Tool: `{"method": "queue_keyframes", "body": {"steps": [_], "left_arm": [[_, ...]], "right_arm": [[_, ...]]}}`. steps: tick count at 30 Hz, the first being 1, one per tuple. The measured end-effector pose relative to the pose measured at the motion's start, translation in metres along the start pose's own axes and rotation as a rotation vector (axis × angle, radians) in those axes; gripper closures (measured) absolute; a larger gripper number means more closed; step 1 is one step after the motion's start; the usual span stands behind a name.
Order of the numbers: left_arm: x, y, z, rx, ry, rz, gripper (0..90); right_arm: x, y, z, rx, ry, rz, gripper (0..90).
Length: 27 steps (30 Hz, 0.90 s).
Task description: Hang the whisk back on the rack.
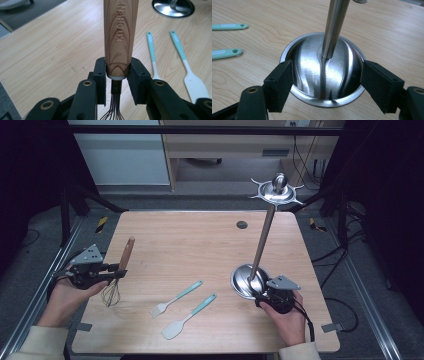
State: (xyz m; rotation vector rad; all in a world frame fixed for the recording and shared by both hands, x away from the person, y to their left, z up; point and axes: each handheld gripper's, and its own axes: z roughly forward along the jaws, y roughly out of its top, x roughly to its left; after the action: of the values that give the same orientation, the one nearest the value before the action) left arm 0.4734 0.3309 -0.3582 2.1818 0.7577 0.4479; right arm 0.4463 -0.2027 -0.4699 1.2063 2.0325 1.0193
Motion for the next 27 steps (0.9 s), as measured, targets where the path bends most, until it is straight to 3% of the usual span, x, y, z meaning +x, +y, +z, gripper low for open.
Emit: {"method": "queue_keyframes", "body": {"steps": [7,14,27], "left_arm": [[-0.010,0.010,0.002,-0.052,-0.015,0.008,69.8],[-0.035,0.031,0.029,-0.065,-0.067,0.048,69.8],[-0.079,0.069,0.067,-0.100,-0.128,0.104,69.7]], "right_arm": [[0.000,0.000,0.000,0.000,0.000,-0.002,26.4],[-0.001,0.000,0.000,0.003,0.000,-0.001,25.4],[-0.002,0.000,0.000,0.002,0.001,0.003,23.5]]}}
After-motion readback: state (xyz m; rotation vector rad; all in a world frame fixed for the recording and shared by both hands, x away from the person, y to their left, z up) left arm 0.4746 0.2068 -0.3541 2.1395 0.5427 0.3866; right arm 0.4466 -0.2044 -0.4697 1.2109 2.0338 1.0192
